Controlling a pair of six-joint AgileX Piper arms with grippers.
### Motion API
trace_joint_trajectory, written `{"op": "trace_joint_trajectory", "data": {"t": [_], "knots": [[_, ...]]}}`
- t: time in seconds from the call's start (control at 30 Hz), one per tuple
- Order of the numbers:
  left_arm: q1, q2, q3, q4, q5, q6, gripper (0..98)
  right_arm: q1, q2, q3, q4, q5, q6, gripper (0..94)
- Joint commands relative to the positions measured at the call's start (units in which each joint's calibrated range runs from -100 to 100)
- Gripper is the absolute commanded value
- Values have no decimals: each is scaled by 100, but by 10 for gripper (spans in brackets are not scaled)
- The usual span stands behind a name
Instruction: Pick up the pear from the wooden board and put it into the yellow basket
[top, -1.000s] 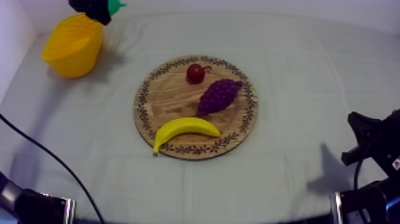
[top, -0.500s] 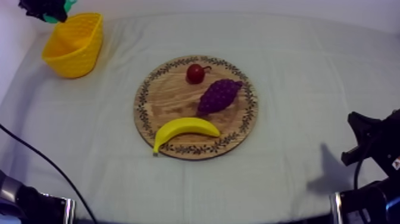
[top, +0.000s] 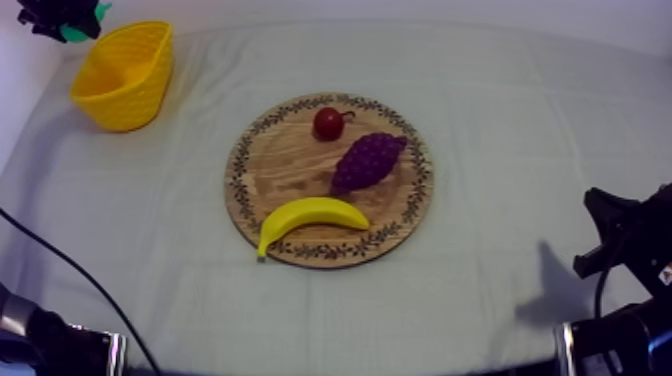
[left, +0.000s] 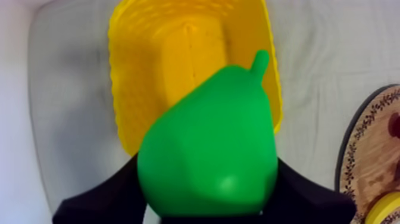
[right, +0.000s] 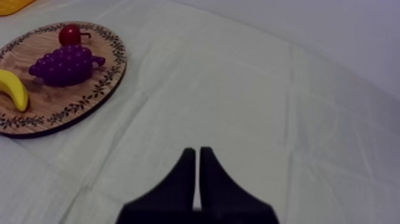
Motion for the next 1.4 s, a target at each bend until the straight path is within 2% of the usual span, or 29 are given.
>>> {"op": "trace_joint_trajectory", "data": {"t": [0.0, 0.6, 1.37], "knots": [[15, 7, -20, 3, -1, 14, 458, 0, -4, -5, -1, 2, -1, 4], [40, 287, -46, 95, -31, 141, 447, 0, -4, -5, -1, 2, -1, 4], [-30, 1909, -763, 71, -328, 140, 467, 0, -4, -5, -1, 2, -1, 4]]}}
